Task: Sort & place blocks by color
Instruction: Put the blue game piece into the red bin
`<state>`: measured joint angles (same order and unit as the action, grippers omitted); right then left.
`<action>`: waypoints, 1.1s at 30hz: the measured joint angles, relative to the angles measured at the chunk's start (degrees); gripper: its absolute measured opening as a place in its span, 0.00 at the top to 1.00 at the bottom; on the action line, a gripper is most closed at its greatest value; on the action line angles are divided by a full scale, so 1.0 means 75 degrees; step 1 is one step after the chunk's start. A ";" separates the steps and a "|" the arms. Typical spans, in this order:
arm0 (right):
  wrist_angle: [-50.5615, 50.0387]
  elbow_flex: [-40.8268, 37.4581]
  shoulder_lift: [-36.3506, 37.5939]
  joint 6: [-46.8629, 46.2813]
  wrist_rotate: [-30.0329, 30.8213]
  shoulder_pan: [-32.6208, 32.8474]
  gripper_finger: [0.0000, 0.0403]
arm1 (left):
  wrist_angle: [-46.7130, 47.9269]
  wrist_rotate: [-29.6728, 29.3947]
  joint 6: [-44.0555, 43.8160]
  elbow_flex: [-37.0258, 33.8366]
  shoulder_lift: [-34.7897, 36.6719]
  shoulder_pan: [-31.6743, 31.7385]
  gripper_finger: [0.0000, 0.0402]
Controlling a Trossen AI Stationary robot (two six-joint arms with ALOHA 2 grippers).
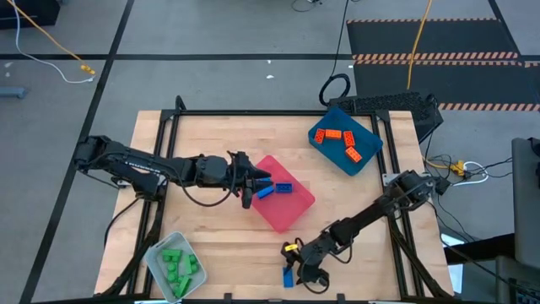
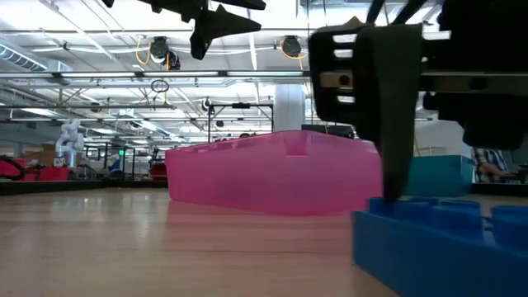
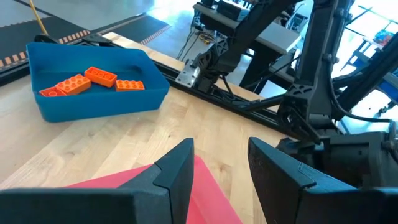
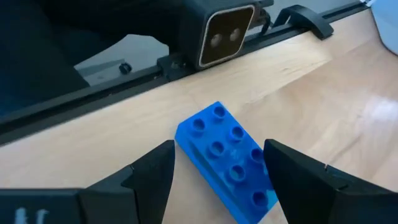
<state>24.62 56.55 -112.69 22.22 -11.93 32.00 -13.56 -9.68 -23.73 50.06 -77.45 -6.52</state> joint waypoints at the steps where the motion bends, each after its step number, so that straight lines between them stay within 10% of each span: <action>1: -0.0151 0.0077 -0.0076 -0.0001 0.0007 -0.0010 0.40 | 0.0000 0.0000 0.0000 0.0000 0.0000 0.0000 0.62; 15: -0.1831 -0.0385 0.0357 -0.0628 0.1226 -0.0113 0.40 | 0.0056 0.0010 -0.0018 0.0000 0.0000 -0.0115 0.62; 33: -0.2355 -0.3014 0.3151 -0.4298 0.2044 0.0291 0.40 | 0.0067 -0.0124 0.0137 0.0000 0.0000 -0.0449 0.62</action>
<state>6.96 33.94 -89.06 -10.01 3.40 34.18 -13.06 -10.61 -22.70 50.06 -77.45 -9.89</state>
